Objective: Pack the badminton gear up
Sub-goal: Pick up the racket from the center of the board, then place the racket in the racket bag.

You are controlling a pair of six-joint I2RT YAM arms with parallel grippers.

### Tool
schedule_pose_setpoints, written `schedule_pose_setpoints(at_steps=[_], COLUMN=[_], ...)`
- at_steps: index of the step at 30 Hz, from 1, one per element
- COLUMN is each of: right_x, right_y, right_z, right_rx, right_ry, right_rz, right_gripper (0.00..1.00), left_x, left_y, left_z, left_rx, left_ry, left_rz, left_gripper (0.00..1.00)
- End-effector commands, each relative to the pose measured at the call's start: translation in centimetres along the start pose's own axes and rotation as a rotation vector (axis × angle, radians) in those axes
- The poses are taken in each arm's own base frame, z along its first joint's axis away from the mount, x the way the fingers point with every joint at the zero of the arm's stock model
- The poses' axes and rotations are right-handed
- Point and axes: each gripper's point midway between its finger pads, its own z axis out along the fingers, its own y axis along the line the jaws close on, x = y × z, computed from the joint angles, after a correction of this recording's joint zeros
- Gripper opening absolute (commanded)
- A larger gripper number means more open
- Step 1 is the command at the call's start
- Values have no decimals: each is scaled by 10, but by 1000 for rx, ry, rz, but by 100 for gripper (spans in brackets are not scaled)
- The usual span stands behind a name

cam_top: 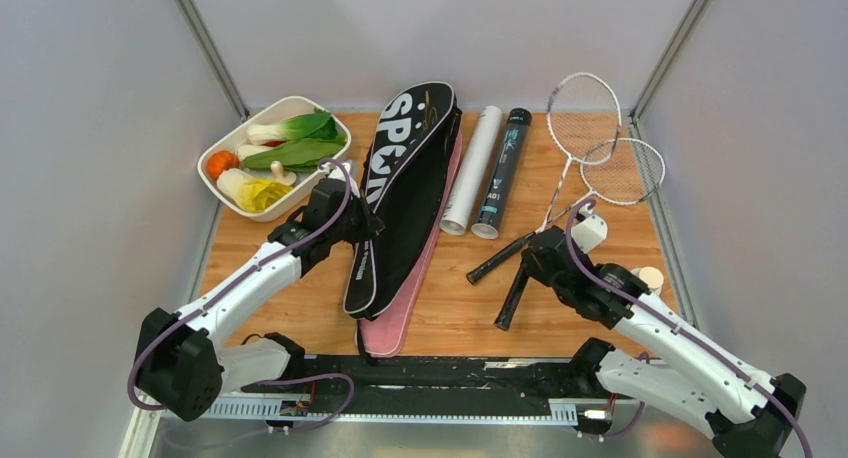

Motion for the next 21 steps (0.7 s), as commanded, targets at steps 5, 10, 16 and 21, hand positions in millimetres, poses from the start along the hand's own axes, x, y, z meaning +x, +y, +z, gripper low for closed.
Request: schedule_pose_setpoints(at_steps=[5,10,16,21], right_x=[-10,41,90,114], right_y=[44,48,35,17], right_z=[-31,-50,-70,-71], right_rx=[-234,-288,-263,-233], right_ry=[-3,143,257,301], right_rz=[-320,-414,-491,-540], right_gripper=[0,0,0,0], left_x=[-21,-23,-22,-25], left_y=[-14,-20,-23,-24], left_z=[-5,4,10,8], left_rx=[46,70,82,90], left_ry=[-74,-73,-58,-76], left_rz=[-18,-40,-47,-46], left_gripper=[0,0,0,0])
